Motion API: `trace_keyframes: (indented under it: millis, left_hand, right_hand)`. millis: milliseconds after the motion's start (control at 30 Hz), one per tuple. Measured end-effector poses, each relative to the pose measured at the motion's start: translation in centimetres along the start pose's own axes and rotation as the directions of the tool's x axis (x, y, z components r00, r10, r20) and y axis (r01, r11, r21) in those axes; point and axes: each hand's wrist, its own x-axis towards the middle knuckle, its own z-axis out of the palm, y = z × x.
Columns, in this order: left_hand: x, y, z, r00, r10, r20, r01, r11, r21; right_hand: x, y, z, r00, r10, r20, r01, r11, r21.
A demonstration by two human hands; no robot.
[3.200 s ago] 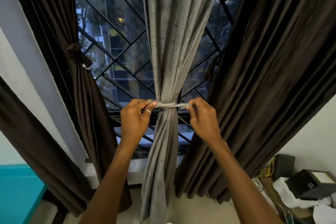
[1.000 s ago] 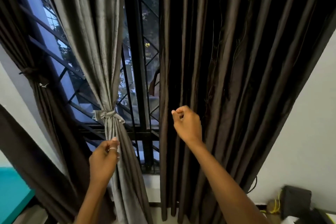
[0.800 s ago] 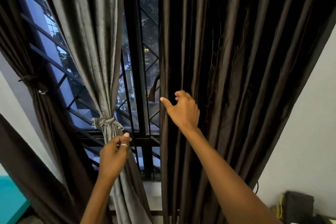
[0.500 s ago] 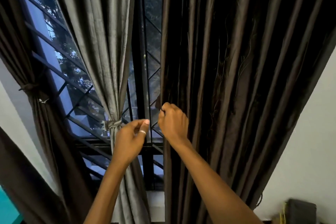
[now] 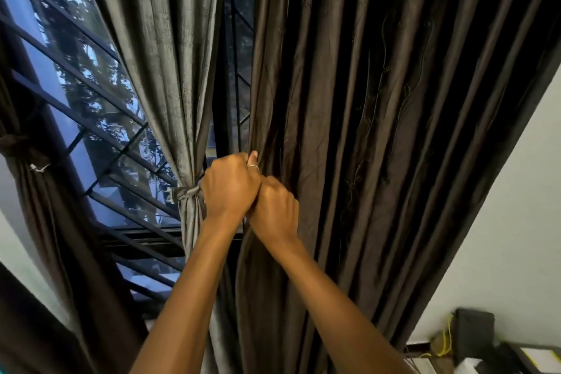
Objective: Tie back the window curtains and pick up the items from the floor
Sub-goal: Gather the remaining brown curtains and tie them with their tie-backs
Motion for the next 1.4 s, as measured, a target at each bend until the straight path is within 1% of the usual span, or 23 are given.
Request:
trace_keyframes:
  millis: [67, 133, 167, 200, 233, 267, 300, 333, 367, 400, 467, 600, 667, 767, 800, 867, 933, 1033, 1167, 1200, 1333, 1400]
  left_hand:
    - [0.2, 0.0, 0.4, 1.0, 0.019, 0.006, -0.019, 0.999, -0.037]
    - [0.5, -0.2, 0.6, 0.999, 0.037, 0.003, -0.037, 0.998, -0.055]
    - [0.7, -0.4, 0.6, 0.999, 0.032, 0.003, -0.032, 0.998, -0.061]
    - [0.9, -0.7, 0.7, 1.0, 0.022, 0.003, -0.021, 0.998, -0.067]
    - [1.0, -1.1, 0.7, 1.0, 0.013, 0.002, -0.013, 0.997, -0.074]
    - [1.2, -1.4, 0.7, 1.0, 0.013, -0.001, -0.013, 0.997, -0.081]
    - [1.3, -1.8, 0.7, 1.0, 0.021, -0.007, -0.021, 0.996, -0.09]
    - [1.4, -2.0, 0.7, 0.999, 0.03, -0.012, -0.031, 0.995, -0.099]
    - [1.5, -2.1, 0.7, 0.999, 0.037, -0.015, -0.038, 0.994, -0.106]
    - [1.5, -2.3, 0.7, 0.999, 0.045, -0.015, -0.046, 0.993, -0.111]
    - [1.5, -2.3, 0.8, 0.998, 0.062, -0.01, -0.063, 0.991, -0.12]
    - [1.6, -2.7, 0.7, 0.997, 0.079, -0.016, -0.08, 0.99, -0.116]
    - [2.3, -4.0, 0.0, 0.998, 0.052, -0.037, -0.055, 0.994, -0.093]
    - [3.5, -6.3, -1.6, 0.997, 0.026, -0.068, -0.028, 0.999, -0.027]
    - [3.7, -6.7, -2.0, 0.997, 0.03, -0.066, -0.031, 1.0, -0.004]
    - [3.8, -6.9, -2.1, 0.996, 0.056, -0.069, -0.054, 0.998, 0.028]
    - [3.7, -6.7, -1.7, 0.995, 0.069, -0.075, -0.068, 0.998, 0.013]
    - [3.4, -6.4, -1.3, 0.994, 0.072, -0.086, -0.074, 0.997, -0.023]
    - [2.2, -5.3, -0.9, 0.991, 0.104, -0.082, -0.105, 0.994, -0.015]
    - [1.8, -4.9, -0.6, 0.992, 0.105, -0.074, -0.108, 0.994, -0.03]
    - [0.7, -3.2, 0.4, 0.989, 0.14, -0.048, -0.144, 0.983, -0.113]
    - [0.2, -2.2, 0.7, 0.989, 0.145, -0.034, -0.148, 0.98, -0.136]
  right_hand:
    - [0.4, 0.6, -0.2, 0.999, -0.005, 0.033, 0.005, 1.0, -0.002]
    - [0.9, 1.5, -0.8, 0.997, -0.028, 0.076, 0.026, 0.999, 0.034]
    - [0.9, 2.0, -1.3, 0.997, -0.026, 0.073, 0.022, 0.998, 0.056]
    - [0.8, 2.6, -1.9, 1.0, -0.01, 0.028, 0.008, 0.998, 0.063]
    - [0.6, 3.2, -2.6, 0.998, 0.019, -0.063, -0.015, 0.998, 0.06]
    - [0.3, 3.7, -3.5, 0.981, 0.06, -0.183, -0.05, 0.997, 0.055]
    - [0.1, 4.2, -4.3, 0.949, 0.113, -0.295, -0.101, 0.993, 0.058]
    - [0.1, 4.8, -4.9, 0.914, 0.175, -0.365, -0.162, 0.985, 0.066]
    - [0.4, 5.2, -5.5, 0.892, 0.234, -0.387, -0.222, 0.972, 0.077]
    - [0.8, 5.7, -6.0, 0.884, 0.285, -0.37, -0.275, 0.958, 0.082]
    - [2.0, 6.4, -6.5, 0.898, 0.333, -0.288, -0.328, 0.942, 0.067]
    - [4.1, 7.5, -6.7, 0.937, 0.315, -0.154, -0.312, 0.949, 0.043]
    - [4.7, 8.6, -7.5, 0.922, 0.343, -0.177, -0.351, 0.936, -0.017]
    - [4.7, 11.1, -9.7, 0.869, 0.432, -0.243, -0.463, 0.882, -0.086]
    - [4.6, 11.7, -10.3, 0.871, 0.429, -0.24, -0.462, 0.881, -0.1]
    - [4.1, 12.1, -10.6, 0.9, 0.368, -0.233, -0.406, 0.902, -0.145]
    - [3.6, 11.8, -10.4, 0.915, 0.326, -0.236, -0.369, 0.915, -0.164]
    - [2.7, 11.3, -9.6, 0.928, 0.28, -0.247, -0.316, 0.941, -0.12]
    - [1.8, 10.0, -8.6, 0.948, 0.196, -0.251, -0.205, 0.979, -0.012]
    - [1.6, 9.5, -8.2, 0.949, 0.196, -0.249, -0.195, 0.98, 0.027]
    - [0.8, 7.1, -6.2, 0.942, 0.274, -0.196, -0.23, 0.948, 0.22]
    - [0.4, 5.8, -5.2, 0.954, 0.251, -0.164, -0.203, 0.943, 0.264]
